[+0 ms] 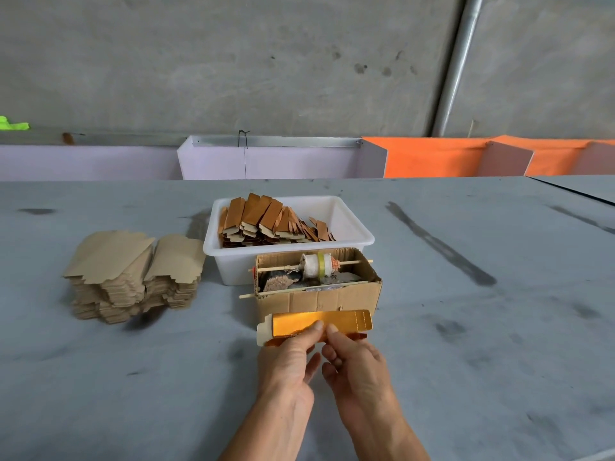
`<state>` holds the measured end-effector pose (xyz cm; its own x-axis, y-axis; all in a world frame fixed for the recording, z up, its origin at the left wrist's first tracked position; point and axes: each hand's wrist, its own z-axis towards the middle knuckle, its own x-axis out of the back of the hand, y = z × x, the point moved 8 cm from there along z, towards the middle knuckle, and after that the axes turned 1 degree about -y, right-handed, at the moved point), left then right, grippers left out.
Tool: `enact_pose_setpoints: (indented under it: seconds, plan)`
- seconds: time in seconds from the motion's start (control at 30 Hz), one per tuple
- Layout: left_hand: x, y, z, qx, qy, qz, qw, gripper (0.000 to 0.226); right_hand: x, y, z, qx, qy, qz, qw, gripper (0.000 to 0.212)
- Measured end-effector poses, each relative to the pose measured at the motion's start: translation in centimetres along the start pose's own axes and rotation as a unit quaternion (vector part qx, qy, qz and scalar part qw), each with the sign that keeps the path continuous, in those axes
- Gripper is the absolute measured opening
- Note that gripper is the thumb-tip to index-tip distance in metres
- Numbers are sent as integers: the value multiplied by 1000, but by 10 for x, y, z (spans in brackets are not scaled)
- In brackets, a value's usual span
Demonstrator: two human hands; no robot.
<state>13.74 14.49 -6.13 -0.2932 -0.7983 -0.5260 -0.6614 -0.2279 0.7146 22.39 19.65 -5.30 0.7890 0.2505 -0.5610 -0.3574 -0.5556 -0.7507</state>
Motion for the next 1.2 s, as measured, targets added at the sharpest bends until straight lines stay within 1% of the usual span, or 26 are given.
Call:
enact_pose_setpoints:
  seconds: [0.07,0.17,0.23,0.3,0.43,0.53,0.7,0.77,0.87,0.93,1.03,1.2]
  plan:
    - [-3,0,-2,3,-18,3,1000,16,1,3,1,-17,18,11,1000,15]
    - [-3,-1,-5,6,-29,1,1000,9,-1,1,2,-22,22,3,1000,15]
    - [0,-3,-7,0,-31,7,999,9,1,-5,3,-9,29,-26,999,17]
    - [2,0,-10,-25,-30,20,999,11,2,-9,4,2,34,-51,998,16]
    - [1,9,-14,-68,-18,43,997,18,2,-10,3,0,40,-47,998,13]
    - [-2,7,-14,-53,-22,47,997,18,2,-11,2,-4,42,-37,998,17]
    - [4,3,-10,-15,-28,64,997,13,5,-15,3,10,55,-84,995,19]
    - [8,8,-9,-16,-20,53,998,15,7,-19,5,26,64,-101,993,19]
    - [12,19,-7,-39,-7,39,998,19,9,-27,7,49,71,-132,988,18]
    - [11,24,-6,-43,-10,49,998,19,8,-30,8,47,64,-143,986,18]
    - [6,31,-7,-40,-31,74,996,16,1,-31,11,17,45,-124,991,20]
    - [-5,51,-10,-42,-83,140,986,11,-22,-33,16,-58,-31,-81,995,16]
